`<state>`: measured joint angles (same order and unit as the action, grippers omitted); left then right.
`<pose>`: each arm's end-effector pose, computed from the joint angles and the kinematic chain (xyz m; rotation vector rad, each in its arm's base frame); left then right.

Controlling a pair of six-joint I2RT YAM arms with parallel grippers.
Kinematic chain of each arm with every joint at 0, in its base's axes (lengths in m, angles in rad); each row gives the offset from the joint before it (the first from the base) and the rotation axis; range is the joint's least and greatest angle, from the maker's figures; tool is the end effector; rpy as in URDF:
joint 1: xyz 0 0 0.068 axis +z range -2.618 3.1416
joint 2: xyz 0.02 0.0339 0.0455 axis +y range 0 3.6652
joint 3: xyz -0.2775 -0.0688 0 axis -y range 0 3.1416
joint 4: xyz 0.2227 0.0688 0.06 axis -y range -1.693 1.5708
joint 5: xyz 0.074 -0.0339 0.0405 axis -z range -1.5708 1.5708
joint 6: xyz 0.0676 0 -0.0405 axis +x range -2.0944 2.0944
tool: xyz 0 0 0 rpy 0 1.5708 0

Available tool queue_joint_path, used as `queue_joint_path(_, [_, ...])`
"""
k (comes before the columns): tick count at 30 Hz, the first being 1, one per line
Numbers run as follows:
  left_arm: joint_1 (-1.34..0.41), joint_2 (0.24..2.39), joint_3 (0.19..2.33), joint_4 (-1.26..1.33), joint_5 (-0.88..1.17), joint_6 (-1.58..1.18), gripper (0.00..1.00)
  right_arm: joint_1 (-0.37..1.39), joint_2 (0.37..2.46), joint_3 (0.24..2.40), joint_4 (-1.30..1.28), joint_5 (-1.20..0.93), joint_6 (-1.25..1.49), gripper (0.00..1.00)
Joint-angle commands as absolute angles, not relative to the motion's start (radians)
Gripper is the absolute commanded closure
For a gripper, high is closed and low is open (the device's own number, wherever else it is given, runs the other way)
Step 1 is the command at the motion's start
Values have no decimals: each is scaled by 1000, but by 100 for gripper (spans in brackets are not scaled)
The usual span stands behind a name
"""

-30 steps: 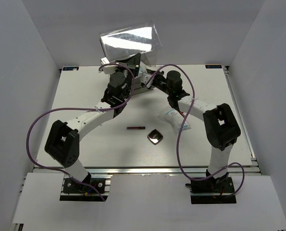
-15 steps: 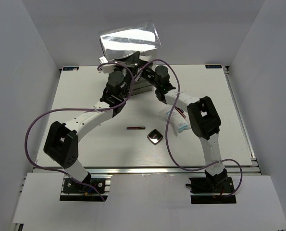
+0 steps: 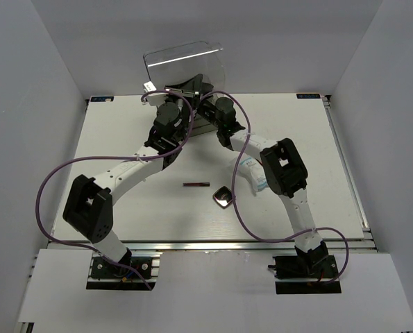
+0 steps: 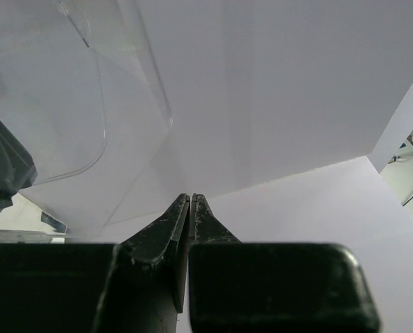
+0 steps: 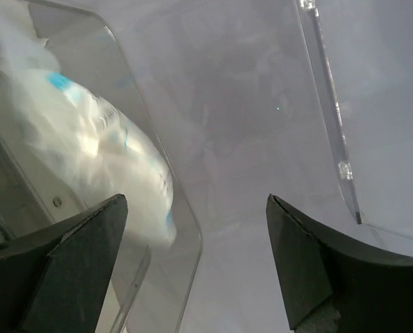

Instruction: Organize the makeup

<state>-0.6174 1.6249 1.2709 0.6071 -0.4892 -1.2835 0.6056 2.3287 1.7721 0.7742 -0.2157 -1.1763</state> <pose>0.3397 -0.2023 0.4031 -0.8818 1.1723 -1.2647 0.4590 0.3354 0.2786 -1.1676 0.7092 -0.3339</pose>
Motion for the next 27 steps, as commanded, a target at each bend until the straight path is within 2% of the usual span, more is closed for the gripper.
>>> queue_joint_path(1, [-618,1575,1301,612,-480,-1285,100,600,2296,1770,788,-181,-1157,11])
queue_joint_path(5, [-618,1554,1276,600,-479,-1266,100,598,2272,1750,790,-178,-1138,11])
queue_joint_path(9, [-618,1436,1180,526,-502,-1206,100,597,2238,1715,805,-181,-1127,11])
queue_joint_path(19, [-620,1065,866,108,-653,-1227,100,595,2163,1655,805,-189,-1104,12])
queue_joint_path(27, [-615,1175,880,26,-649,-1288,100,595,2143,1660,789,-186,-1097,12])
